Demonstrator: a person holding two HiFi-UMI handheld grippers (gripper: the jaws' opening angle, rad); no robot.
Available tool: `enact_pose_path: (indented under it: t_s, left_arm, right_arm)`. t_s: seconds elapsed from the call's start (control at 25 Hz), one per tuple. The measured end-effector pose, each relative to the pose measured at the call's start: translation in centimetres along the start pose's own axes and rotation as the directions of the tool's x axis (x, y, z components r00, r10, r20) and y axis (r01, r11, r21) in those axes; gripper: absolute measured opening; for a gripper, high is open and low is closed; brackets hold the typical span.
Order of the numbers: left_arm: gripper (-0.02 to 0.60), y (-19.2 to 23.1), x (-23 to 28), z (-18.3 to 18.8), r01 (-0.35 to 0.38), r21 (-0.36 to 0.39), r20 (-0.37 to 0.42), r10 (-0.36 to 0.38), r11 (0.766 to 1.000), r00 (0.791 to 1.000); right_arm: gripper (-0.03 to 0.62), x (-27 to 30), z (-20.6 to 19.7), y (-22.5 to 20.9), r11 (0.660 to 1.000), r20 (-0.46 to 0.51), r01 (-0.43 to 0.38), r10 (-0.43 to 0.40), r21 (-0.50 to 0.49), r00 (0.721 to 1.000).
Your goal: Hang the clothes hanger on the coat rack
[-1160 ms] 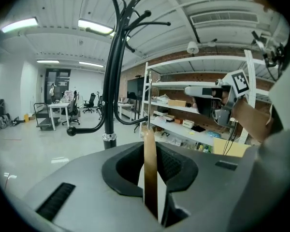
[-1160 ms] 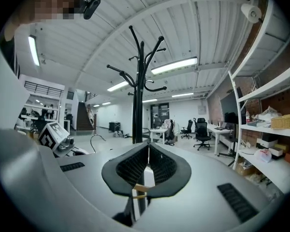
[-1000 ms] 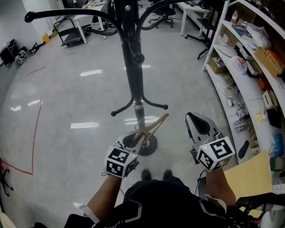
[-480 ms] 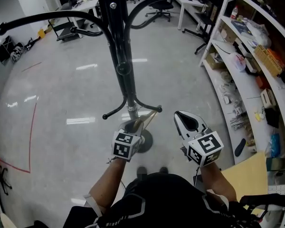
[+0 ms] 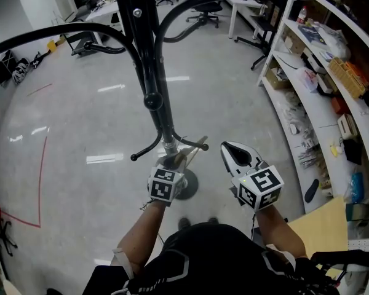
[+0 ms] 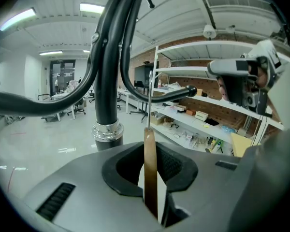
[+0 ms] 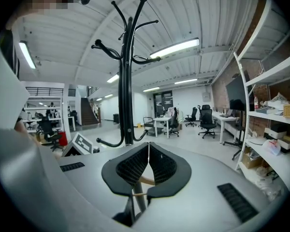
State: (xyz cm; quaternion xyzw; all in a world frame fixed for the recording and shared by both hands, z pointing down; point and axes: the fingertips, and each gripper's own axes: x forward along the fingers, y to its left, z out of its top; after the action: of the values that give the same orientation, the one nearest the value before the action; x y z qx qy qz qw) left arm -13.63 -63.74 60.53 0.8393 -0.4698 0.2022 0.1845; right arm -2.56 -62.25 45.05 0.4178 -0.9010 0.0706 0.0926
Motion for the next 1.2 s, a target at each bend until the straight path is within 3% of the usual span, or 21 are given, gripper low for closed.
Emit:
enact_pose_path:
  t_s: [0.4,1.2]
  left_arm:
    - [0.052,1.1,2.0,-2.1,-0.027,0.015,-0.059,0.028,1.0,0.998]
    - [0.054,0.1,2.9,-2.1,0.018,0.065,-0.025,-0.017,0.998,1.0]
  right_arm:
    - [0.008,0.4,-0.9,0.2,1.0,-0.022,-0.001,0.002,0.007,1.0]
    - [0.009,-0.5,-1.9,-0.5,1.0,-0.039,-0.005,0.006,0.012,0.999]
